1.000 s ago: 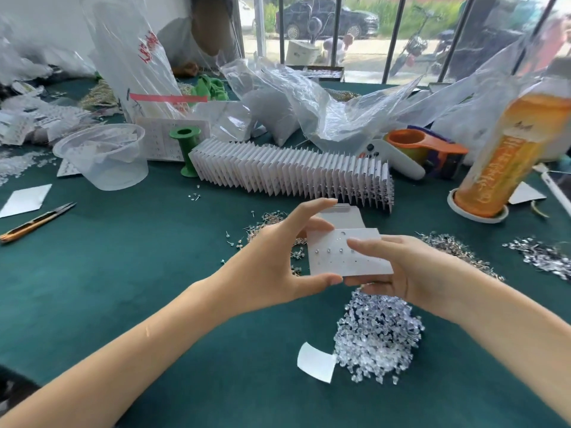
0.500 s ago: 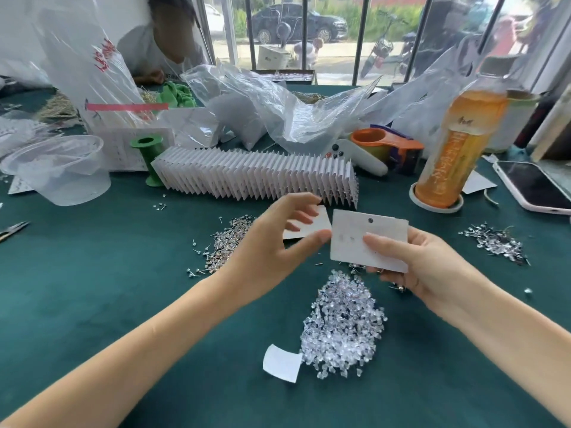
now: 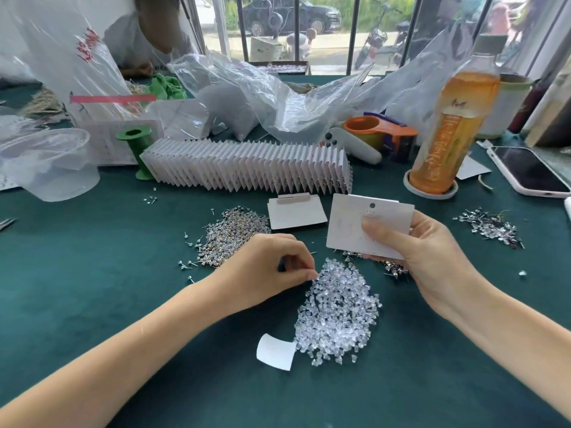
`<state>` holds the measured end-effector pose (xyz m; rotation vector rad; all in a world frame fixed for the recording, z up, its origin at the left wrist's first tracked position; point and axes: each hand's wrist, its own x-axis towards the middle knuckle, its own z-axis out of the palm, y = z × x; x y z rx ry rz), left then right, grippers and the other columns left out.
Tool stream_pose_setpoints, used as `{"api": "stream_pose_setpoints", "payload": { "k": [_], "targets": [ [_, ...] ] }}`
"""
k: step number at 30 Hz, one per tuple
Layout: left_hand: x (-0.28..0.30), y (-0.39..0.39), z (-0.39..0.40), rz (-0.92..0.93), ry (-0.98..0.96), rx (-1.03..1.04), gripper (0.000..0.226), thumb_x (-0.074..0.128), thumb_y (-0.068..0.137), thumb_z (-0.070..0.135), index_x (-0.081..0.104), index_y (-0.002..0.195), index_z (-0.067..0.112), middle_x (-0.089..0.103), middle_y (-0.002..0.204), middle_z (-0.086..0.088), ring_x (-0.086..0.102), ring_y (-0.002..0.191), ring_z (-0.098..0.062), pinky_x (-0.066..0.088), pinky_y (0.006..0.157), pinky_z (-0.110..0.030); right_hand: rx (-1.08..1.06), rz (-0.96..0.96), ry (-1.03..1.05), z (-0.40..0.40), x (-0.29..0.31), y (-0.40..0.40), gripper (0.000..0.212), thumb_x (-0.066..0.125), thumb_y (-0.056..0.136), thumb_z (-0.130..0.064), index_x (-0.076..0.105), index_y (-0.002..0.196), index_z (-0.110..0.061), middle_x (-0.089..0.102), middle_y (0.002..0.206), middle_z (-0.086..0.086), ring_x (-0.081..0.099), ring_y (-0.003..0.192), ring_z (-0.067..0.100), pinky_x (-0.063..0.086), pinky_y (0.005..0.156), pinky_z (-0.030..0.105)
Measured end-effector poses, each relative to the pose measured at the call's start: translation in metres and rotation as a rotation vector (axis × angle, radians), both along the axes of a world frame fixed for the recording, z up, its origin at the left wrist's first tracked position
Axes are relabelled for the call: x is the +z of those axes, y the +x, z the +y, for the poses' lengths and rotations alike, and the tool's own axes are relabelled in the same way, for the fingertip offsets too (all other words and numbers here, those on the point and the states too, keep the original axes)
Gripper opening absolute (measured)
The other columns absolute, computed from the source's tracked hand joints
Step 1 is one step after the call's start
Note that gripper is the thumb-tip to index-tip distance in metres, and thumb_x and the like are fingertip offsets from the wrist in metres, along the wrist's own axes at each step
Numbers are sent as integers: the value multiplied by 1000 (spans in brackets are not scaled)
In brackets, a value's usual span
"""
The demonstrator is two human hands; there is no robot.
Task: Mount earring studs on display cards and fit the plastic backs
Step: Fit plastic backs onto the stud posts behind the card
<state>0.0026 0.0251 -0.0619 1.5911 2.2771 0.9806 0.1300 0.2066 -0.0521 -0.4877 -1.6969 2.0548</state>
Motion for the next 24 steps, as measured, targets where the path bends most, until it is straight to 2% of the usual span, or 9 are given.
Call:
{"api": "stream_pose_setpoints", "payload": {
  "k": [4,11,17,21,24],
  "targets": [
    [3,-1,-2,-23,-22,-31,4,73,82,19,73,85,18,65,82,10,57,71,-5,47,68,-18,20,24,11,1,-1,1,32,80,50,-32,77,81,-25,76,93,0,72,76,13,56,59,21],
    [5,-3,-6,27,-67,-72,9,68,86,17,72,93,21,63,90,12,60,79,-4,45,75,-12,-4,52,31,0,-3,2,33,79,52,-30,76,84,-20,76,93,1,73,81,15,55,61,18],
    [5,-3,-9,55,-50,-108,11,68,86,13,72,93,19,63,92,8,62,80,-6,48,77,-16,-25,32,64,-3,-5,2,37,77,55,-30,73,90,-17,76,92,1,72,79,16,55,61,18],
    [5,-2,-10,122,-39,-111,11,67,86,15,73,93,22,63,93,10,62,83,-6,51,78,-27,-36,39,64,-4,-5,2,35,76,57,-26,72,89,-16,76,90,1,72,75,14,55,59,17],
    [4,-2,-9,136,-23,-118,11,67,85,15,73,92,21,63,92,9,62,81,-7,51,78,-26,-47,46,58,-3,-7,3,32,75,59,-24,72,90,-16,76,89,0,72,75,14,54,59,16]
  ]
}}
